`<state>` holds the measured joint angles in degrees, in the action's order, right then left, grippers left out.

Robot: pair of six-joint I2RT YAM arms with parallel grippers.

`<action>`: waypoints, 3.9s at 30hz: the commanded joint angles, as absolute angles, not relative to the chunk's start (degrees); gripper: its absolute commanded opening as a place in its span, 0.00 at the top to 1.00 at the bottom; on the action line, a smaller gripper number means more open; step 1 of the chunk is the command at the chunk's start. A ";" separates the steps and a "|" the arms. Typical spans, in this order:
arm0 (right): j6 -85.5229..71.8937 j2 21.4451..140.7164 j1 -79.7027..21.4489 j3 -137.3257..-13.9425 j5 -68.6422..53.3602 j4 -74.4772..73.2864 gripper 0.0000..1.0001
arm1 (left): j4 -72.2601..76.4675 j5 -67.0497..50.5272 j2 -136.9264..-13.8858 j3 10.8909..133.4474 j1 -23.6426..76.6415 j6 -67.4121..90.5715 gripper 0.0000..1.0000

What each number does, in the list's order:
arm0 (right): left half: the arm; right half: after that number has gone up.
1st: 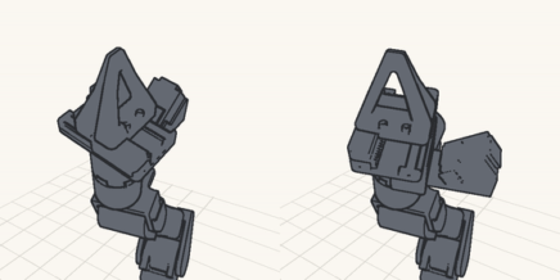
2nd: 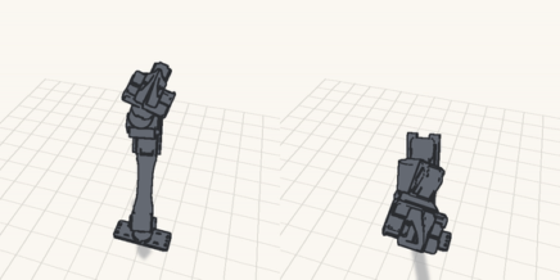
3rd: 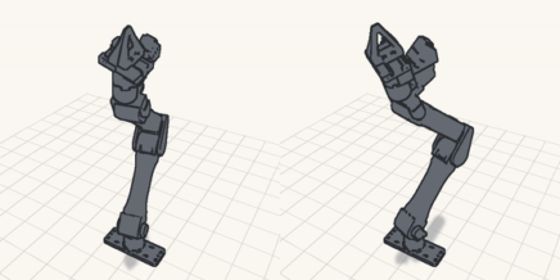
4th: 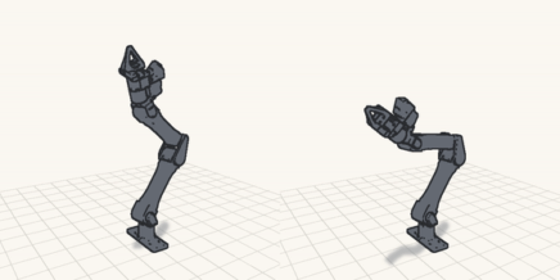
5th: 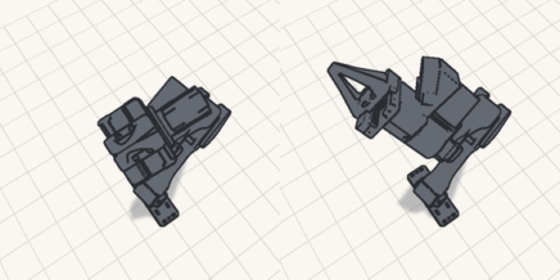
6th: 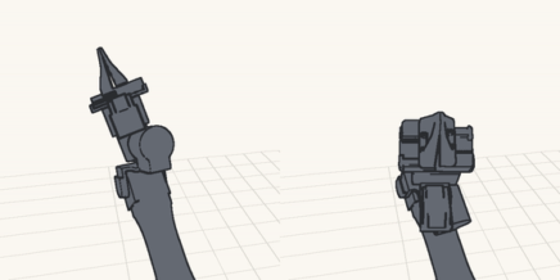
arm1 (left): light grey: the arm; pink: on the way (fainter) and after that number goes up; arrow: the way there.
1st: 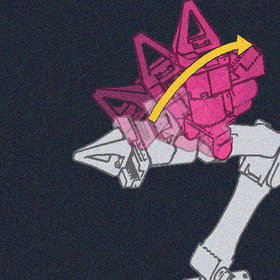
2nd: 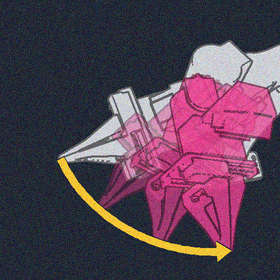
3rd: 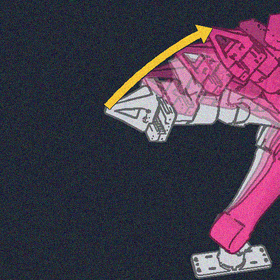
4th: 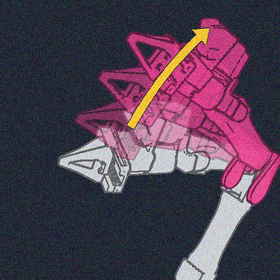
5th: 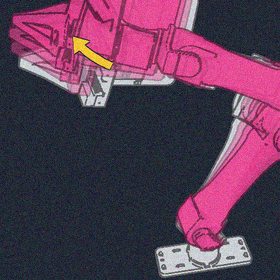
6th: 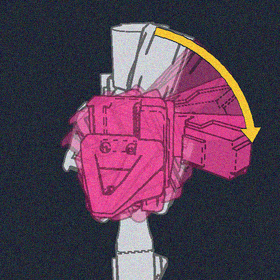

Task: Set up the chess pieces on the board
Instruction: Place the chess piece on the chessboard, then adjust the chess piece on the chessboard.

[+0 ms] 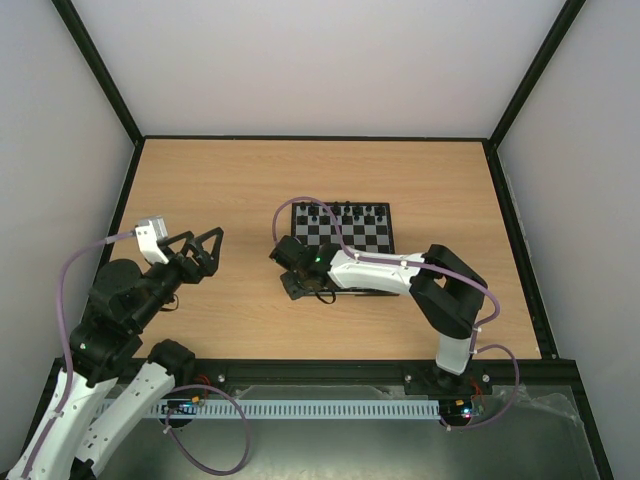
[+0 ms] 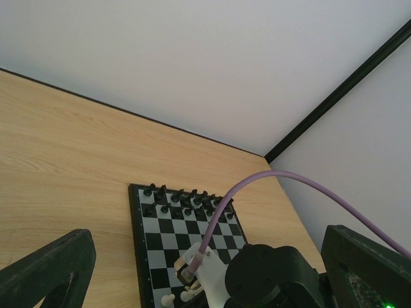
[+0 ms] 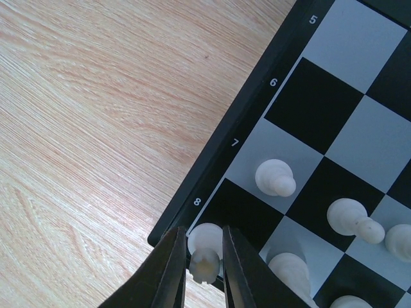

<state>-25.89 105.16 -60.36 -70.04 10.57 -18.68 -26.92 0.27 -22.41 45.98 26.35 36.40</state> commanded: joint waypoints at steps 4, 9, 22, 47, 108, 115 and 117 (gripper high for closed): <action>-25.32 106.11 -59.81 -71.30 10.55 -18.91 0.82 | -25.97 0.79 -22.23 45.56 26.54 35.55 0.01; -25.20 105.65 -59.78 -71.47 10.62 -19.34 0.82 | -25.86 0.79 -22.41 45.51 26.51 35.64 0.00; -24.22 102.72 -59.83 -71.29 9.70 -19.60 0.73 | -24.12 1.01 -23.35 44.19 26.54 35.57 0.00; -24.24 94.86 -59.87 -68.84 8.01 -18.98 0.60 | -24.59 1.50 -23.03 45.00 26.54 35.83 0.00; -24.79 106.68 -63.11 -70.37 5.99 -17.79 0.74 | -25.75 5.19 -25.48 44.21 26.54 36.71 0.00; -24.79 107.31 -62.93 -71.08 8.84 -18.69 0.74 | -25.32 5.19 -25.66 44.03 26.50 36.61 0.01; -24.70 107.54 -62.82 -71.33 9.30 -18.72 0.74 | -25.23 5.19 -25.75 44.04 26.54 36.58 0.00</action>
